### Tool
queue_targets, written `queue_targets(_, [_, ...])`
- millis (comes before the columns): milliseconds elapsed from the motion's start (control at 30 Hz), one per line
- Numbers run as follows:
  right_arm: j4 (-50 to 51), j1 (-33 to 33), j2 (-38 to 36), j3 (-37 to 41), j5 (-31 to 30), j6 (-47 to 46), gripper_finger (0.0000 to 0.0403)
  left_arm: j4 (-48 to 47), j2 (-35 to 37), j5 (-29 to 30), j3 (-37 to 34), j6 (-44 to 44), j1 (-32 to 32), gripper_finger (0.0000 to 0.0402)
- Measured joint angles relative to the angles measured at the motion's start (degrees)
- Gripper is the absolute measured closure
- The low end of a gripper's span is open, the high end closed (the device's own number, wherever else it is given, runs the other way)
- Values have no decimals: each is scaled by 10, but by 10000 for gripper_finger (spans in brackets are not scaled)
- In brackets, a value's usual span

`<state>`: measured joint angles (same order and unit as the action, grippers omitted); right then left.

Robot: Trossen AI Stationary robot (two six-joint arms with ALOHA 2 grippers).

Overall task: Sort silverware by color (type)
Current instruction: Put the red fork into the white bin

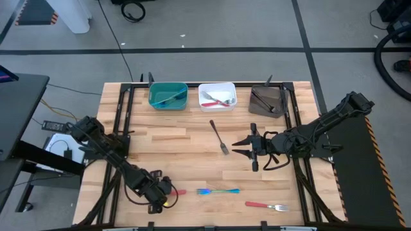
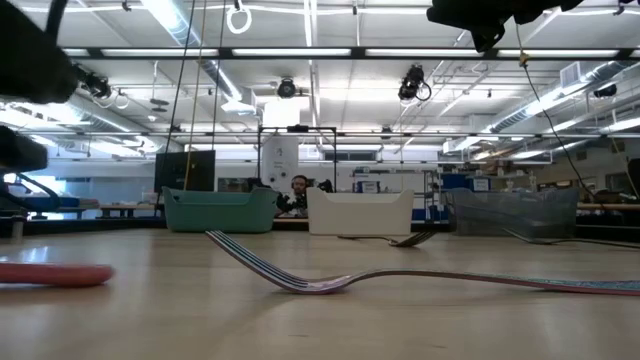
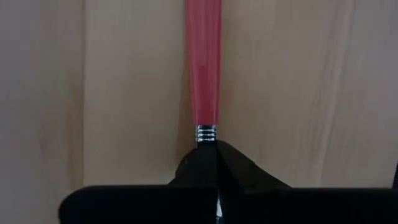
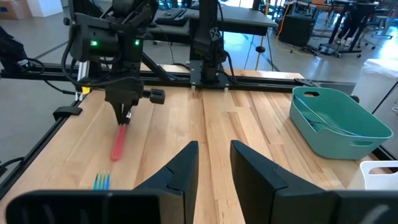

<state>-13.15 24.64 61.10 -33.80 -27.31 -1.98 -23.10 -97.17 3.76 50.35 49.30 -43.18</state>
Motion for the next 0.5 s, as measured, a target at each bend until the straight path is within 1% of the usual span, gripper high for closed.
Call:
queue_targets(133, [0, 0, 0, 0, 0, 0, 301, 24, 5, 33, 0, -5, 5, 401])
queue_targets(233, [0, 0, 0, 0, 0, 0, 301, 33, 8, 47, 0, -9, 15, 401])
queue_targets(500, [0, 0, 0, 0, 0, 0, 301, 32, 16, 47, 1, -40, 49, 401])
